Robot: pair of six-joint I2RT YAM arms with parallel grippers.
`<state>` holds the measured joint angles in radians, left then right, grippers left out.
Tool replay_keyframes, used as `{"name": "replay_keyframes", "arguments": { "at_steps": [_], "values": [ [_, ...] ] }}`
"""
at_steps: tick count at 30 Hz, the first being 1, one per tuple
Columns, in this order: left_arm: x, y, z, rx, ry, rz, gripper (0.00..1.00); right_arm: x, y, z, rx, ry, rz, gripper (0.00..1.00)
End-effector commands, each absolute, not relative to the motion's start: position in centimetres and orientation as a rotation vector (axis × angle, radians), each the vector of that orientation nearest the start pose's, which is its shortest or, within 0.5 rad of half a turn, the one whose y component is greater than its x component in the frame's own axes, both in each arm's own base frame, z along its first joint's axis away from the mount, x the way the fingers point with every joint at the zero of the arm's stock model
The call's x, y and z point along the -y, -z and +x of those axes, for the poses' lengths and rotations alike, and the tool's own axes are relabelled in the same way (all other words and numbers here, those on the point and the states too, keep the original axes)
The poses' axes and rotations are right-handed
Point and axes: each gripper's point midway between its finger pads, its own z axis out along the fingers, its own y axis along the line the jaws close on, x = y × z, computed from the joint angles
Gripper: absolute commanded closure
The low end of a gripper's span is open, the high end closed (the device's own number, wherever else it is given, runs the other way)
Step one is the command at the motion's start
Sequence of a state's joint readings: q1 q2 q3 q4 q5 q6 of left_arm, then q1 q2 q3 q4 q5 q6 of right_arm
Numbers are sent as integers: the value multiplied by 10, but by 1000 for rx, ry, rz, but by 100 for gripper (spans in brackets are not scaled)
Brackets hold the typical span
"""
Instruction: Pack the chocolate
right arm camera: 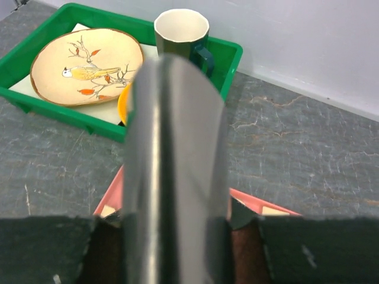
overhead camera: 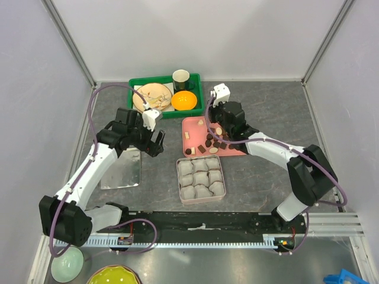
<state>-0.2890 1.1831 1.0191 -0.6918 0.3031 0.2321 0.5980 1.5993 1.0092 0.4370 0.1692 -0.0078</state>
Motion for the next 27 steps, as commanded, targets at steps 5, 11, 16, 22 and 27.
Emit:
{"name": "replay_keyframes", "arguments": {
  "at_steps": [5,11,16,22,27],
  "values": [
    [122,-153,290,-2249,324,777,1,-273,-247,460,-1540,-269,-332,61],
    [119,-151,290,-2245,303,797,1,-283,-238,464,-1556,-293,-327,51],
    [117,-150,287,-2241,292,799,1,-287,-228,466,-1574,-292,-329,46],
    [115,-150,285,-2231,278,809,1,-293,-217,471,-1589,-314,-315,45],
    [112,-148,283,-2231,264,816,1,-297,-215,477,-1579,-322,-306,45]
  ]
}}
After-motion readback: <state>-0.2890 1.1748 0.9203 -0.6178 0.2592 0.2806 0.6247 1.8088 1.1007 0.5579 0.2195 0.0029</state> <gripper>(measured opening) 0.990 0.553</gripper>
